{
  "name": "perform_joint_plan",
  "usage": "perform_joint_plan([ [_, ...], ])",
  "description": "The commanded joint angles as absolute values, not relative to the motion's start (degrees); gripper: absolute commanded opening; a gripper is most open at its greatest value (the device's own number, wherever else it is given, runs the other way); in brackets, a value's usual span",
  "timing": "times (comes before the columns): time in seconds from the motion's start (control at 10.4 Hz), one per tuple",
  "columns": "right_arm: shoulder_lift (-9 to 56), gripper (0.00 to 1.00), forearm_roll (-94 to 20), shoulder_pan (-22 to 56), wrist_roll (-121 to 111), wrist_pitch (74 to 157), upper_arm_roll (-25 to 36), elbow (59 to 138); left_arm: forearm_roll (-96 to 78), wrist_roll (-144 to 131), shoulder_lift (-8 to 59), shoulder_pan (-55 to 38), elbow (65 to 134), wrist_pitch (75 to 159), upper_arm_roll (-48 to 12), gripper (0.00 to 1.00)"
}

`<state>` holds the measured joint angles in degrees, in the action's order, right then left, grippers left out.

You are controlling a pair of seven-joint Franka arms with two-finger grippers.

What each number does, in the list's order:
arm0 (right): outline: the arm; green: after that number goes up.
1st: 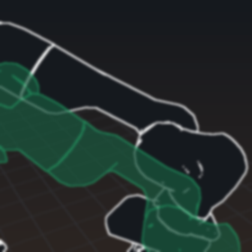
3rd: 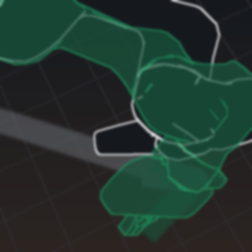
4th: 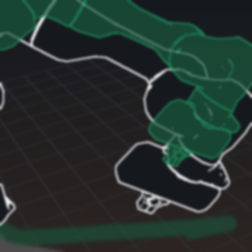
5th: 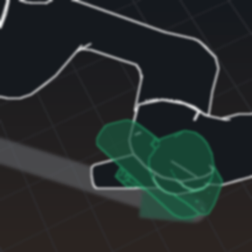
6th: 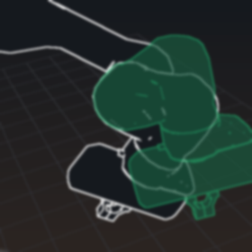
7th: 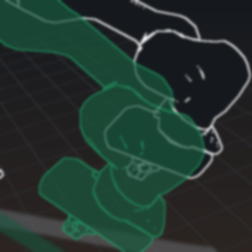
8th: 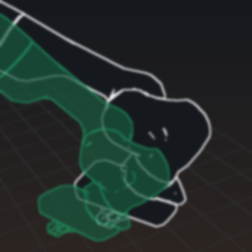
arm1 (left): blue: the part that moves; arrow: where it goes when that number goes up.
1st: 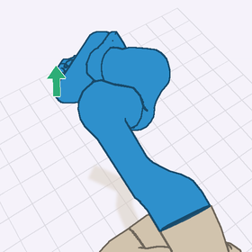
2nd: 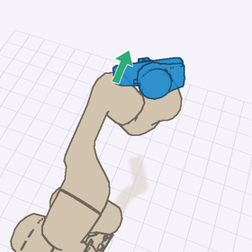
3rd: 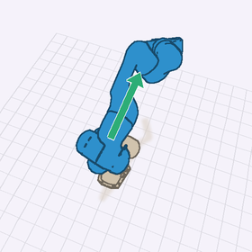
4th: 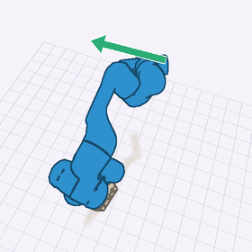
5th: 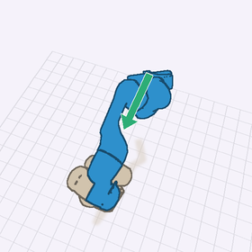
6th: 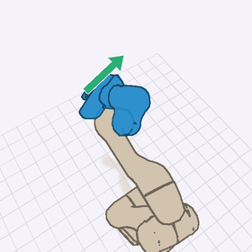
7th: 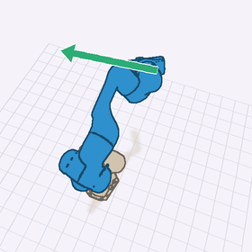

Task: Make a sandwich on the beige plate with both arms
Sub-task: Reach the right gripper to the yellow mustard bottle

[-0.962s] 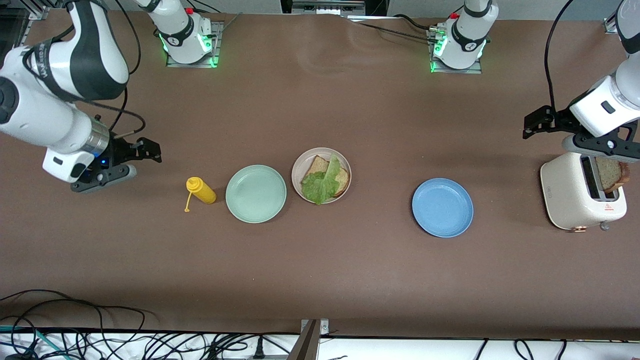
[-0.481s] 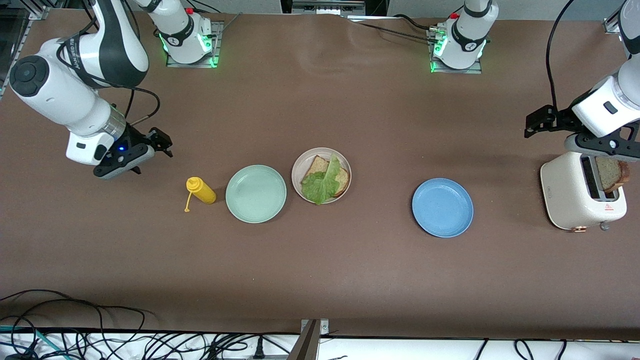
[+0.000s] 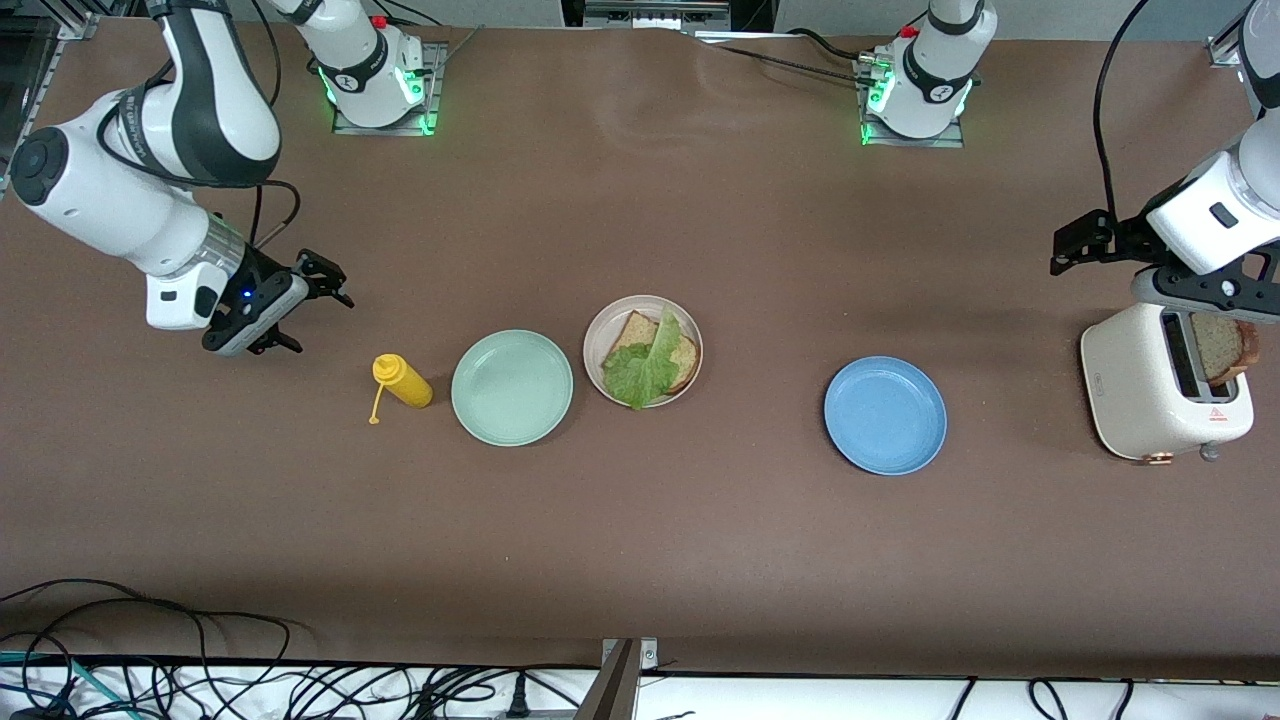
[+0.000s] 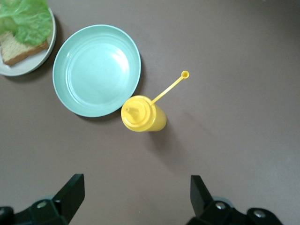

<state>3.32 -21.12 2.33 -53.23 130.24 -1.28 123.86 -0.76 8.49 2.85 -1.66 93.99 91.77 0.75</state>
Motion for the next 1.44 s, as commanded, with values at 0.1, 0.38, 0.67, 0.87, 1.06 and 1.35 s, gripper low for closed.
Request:
perform_joint_plan([
  [0.1, 7.37, 1.0, -33.27, 1.41, -73.59, 131.22, 1.05, 124.98, -1.58, 8.44, 3.25, -1.67, 92.29, 89.82, 0.53, 1.0],
  [0.38, 12.55, 1.0, -42.43, 1.23, -87.15, 131.31, 2.2, 124.72, -1.84, 8.53, 3.34, -2.37, 92.37, 88.86, 0.44, 1.0],
  [0.67, 17.39, 1.0, -48.33, 1.23, -92.72, 132.53, 2.29, 123.32, -1.85, 8.53, 3.34, -2.55, 92.37, 88.59, 0.44, 1.0],
  [0.87, 19.59, 1.0, -48.43, 1.23, -92.81, 133.59, 2.29, 122.52, -1.85, 8.53, 3.43, -2.55, 92.37, 88.51, 0.44, 1.0],
  [1.06, 21.17, 1.0, -48.86, 1.49, -92.9, 134.38, 1.94, 121.91, -1.93, 8.53, 3.43, -2.64, 92.46, 88.33, 0.35, 1.0],
  [1.35, 24.25, 1.0, -49.04, 1.67, -92.9, 134.65, 0.26, 119.18, -2.37, 8.61, 3.34, -2.64, 92.37, 87.8, 0.35, 1.0],
])
